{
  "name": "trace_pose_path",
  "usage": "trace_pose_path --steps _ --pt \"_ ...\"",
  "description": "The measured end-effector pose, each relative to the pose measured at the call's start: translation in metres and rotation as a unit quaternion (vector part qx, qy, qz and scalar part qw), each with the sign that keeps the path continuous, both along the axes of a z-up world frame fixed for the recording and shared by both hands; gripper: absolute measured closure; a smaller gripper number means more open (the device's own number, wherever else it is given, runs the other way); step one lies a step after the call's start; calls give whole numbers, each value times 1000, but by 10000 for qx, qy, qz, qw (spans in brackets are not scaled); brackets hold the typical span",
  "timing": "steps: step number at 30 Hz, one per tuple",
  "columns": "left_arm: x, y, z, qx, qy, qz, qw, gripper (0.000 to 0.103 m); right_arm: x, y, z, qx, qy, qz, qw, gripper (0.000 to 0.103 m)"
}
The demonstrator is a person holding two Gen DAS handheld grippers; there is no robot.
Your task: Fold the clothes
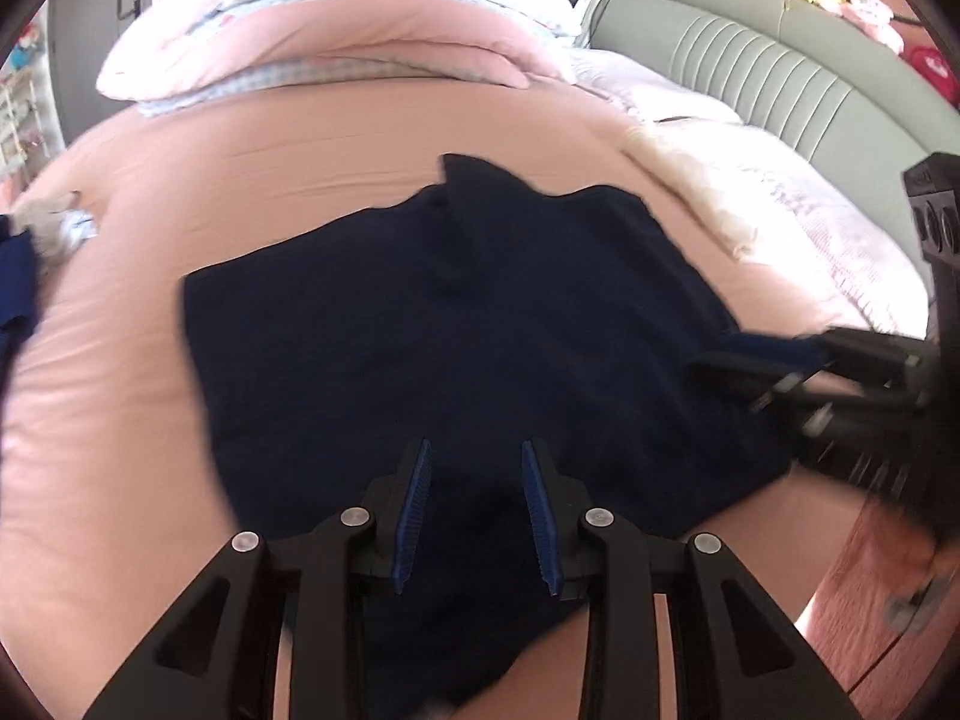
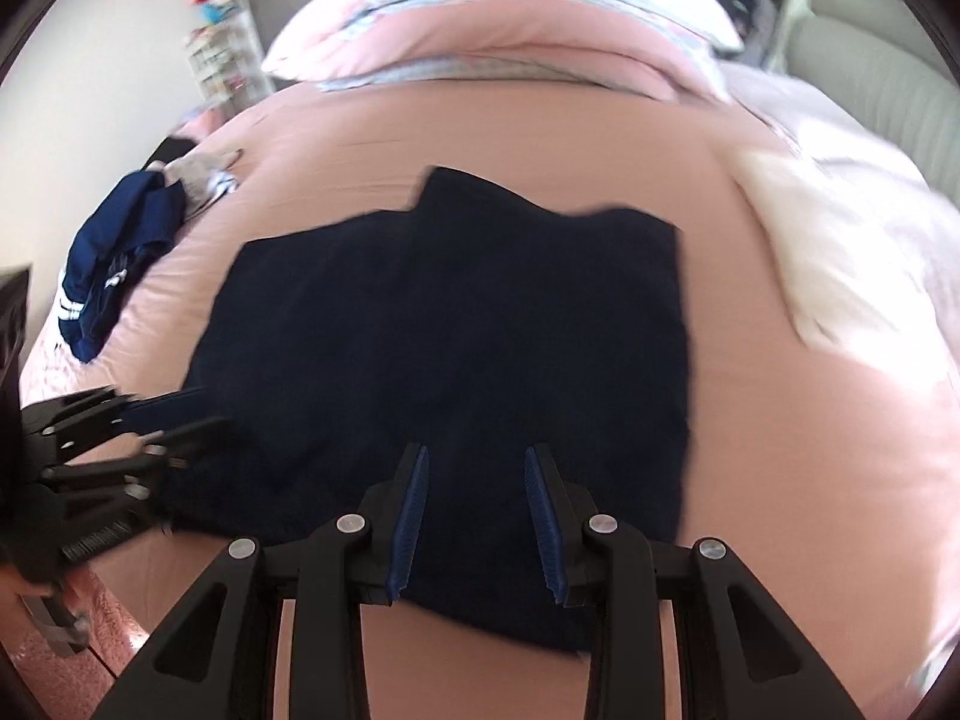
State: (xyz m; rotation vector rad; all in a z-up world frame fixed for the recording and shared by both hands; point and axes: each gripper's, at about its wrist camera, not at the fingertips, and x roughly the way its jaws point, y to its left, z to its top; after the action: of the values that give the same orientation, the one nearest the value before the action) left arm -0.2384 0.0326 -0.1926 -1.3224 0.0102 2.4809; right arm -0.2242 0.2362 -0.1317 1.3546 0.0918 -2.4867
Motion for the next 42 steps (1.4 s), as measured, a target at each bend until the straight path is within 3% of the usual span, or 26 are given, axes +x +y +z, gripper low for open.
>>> trace_pose_path --steps 4,6,9,12,16,19,21,24,27,32,38,39,40,41,42 --pt "-21 11 -25 -404 -523 -194 9976 74 -33 -24 -27 417 -345 295 9981 70" --pt "-14 6 -25 -466 -453 -373 9972 74 -35 -22 -41 689 -558 370 9954 70" --pt "-1 -8 -25 -663 -435 -471 9957 73 -23 0 -41 685 -381 388 9962 70" --pt "13 -27 -23 -650 -431 -371 9963 68 -13 37 -39 465 -389 -104 9981 70" --pt "32 -46 -16 -808 -327 209 9960 67 4 88 -35 45 -378 -821 9959 70" --pt "46 -68 -12 111 -451 764 9960 67 16 108 -23 -332 -510 -1222 9906 70" --pt "55 -82 -11 798 -622 1105 9887 67 23 113 -20 -556 -527 -1258 9891 70" --pt "61 -82 -27 1134 -857 1324 9810 67 24 118 -28 -1076 -871 -1441 9798 70" --pt "57 -77 -29 1236 -889 1524 9765 68 19 121 -44 -1365 -1100 -1594 9715 70" --pt "66 -82 -33 1576 -1071 1862 9639 68 23 111 -42 -1319 -1008 -1443 9755 69" --pt "68 -77 -36 1356 -1066 1844 9676 68 22 110 -44 -1660 -1071 -1241 9724 70" --pt "67 -77 -35 1291 -1059 1815 9691 68 22 108 -44 -1642 -1066 -1209 9732 75" --pt "67 -75 -34 1241 -1026 1795 9705 72 22 108 -45 -1611 -1068 -1201 9738 84" --pt "67 -74 -33 1192 -993 1775 9718 86 27 107 -42 -1611 -1079 -1179 9739 86" --pt "67 -73 -32 1142 -961 1755 9731 88 32 107 -39 -1610 -1060 -1185 9741 91"
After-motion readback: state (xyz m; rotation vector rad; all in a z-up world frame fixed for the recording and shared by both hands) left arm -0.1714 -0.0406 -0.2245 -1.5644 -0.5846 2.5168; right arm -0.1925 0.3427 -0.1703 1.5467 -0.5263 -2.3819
